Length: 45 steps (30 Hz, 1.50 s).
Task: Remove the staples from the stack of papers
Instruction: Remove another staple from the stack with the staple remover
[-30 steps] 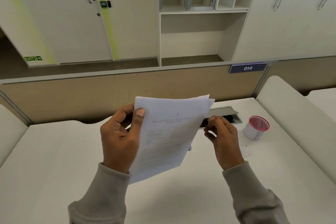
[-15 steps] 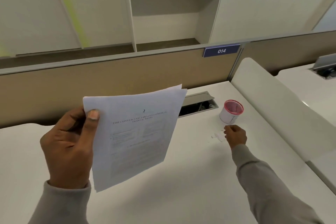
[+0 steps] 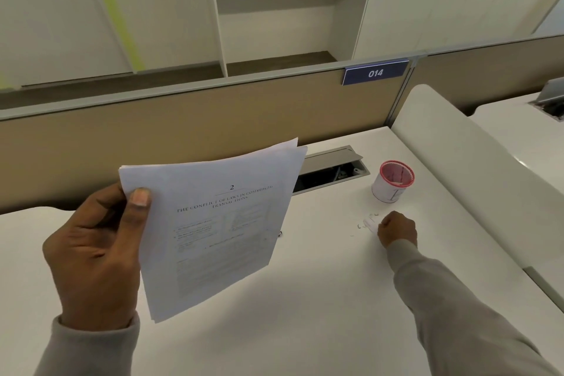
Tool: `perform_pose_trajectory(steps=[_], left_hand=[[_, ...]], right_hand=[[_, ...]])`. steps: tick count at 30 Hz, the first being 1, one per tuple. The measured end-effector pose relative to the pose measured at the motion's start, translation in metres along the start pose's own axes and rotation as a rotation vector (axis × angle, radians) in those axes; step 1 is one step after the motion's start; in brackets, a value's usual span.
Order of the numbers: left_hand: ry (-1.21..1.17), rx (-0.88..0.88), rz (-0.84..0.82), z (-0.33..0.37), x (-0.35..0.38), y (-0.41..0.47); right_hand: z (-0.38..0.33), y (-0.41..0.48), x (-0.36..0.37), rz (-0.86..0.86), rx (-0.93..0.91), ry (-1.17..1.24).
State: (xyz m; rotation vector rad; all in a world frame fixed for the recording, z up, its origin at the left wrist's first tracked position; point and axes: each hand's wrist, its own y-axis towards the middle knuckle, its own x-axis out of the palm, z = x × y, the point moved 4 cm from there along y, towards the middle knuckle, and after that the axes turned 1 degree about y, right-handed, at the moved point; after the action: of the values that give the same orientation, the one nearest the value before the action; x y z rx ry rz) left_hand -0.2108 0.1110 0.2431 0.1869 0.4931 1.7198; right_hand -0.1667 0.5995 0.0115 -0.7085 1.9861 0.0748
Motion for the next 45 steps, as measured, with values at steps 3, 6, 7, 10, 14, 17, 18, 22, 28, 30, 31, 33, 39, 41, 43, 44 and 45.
perform_pose_trajectory(steps=[3,6,7,10,14,17,18,22,28,30,31,33,39,41,43,44,45], left_hand=[[0.006,0.004,0.000,-0.001,0.000,0.001],[-0.008,0.004,-0.006,-0.002,-0.001,0.001],[-0.015,0.004,-0.006,-0.001,-0.001,0.002],[-0.047,0.029,0.011,0.008,0.000,0.002],[-0.074,0.087,0.039,0.021,0.002,0.000],[-0.079,0.085,0.046,0.029,-0.003,0.001],[-0.083,0.089,0.049,0.031,-0.005,0.002],[-0.125,0.093,0.057,0.039,-0.014,0.001],[-0.217,0.036,0.049,0.042,-0.029,-0.001],[-0.236,0.029,0.035,0.043,-0.035,-0.002],[-0.250,0.017,0.030,0.043,-0.038,-0.003],[-0.278,-0.005,0.028,0.044,-0.045,-0.004],[-0.326,-0.061,0.063,0.042,-0.068,-0.003],[-0.338,-0.078,0.093,0.040,-0.080,-0.004],[-0.333,-0.082,0.116,0.039,-0.090,-0.005],[-0.333,-0.088,0.120,0.038,-0.094,-0.006],[-0.343,-0.101,0.115,0.037,-0.097,-0.007]], right_hand=[[0.003,0.004,0.001,0.006,-0.010,-0.040],[0.006,0.004,0.003,0.015,-0.015,-0.014],[0.007,0.004,0.002,0.016,-0.005,0.005],[0.013,0.002,0.000,0.043,0.040,0.058],[0.017,-0.004,0.006,0.066,0.025,0.063],[0.010,-0.015,0.013,0.096,-0.022,0.105],[0.006,-0.019,0.013,0.105,-0.040,0.107],[-0.023,-0.047,0.002,0.148,-0.136,0.281],[-0.123,-0.152,-0.031,-0.012,-0.479,0.822],[-0.160,-0.195,-0.040,-0.232,-0.657,0.966],[-0.176,-0.213,-0.045,-0.331,-0.747,1.001],[-0.202,-0.245,-0.054,-0.514,-0.860,1.055],[-0.223,-0.285,-0.056,-0.843,-0.793,1.130],[-0.222,-0.297,-0.054,-0.886,-0.793,1.115],[-0.223,-0.307,-0.053,-0.875,-0.814,1.108],[-0.223,-0.313,-0.053,-0.843,-0.819,1.105],[-0.223,-0.316,-0.053,-0.800,-0.821,1.104]])
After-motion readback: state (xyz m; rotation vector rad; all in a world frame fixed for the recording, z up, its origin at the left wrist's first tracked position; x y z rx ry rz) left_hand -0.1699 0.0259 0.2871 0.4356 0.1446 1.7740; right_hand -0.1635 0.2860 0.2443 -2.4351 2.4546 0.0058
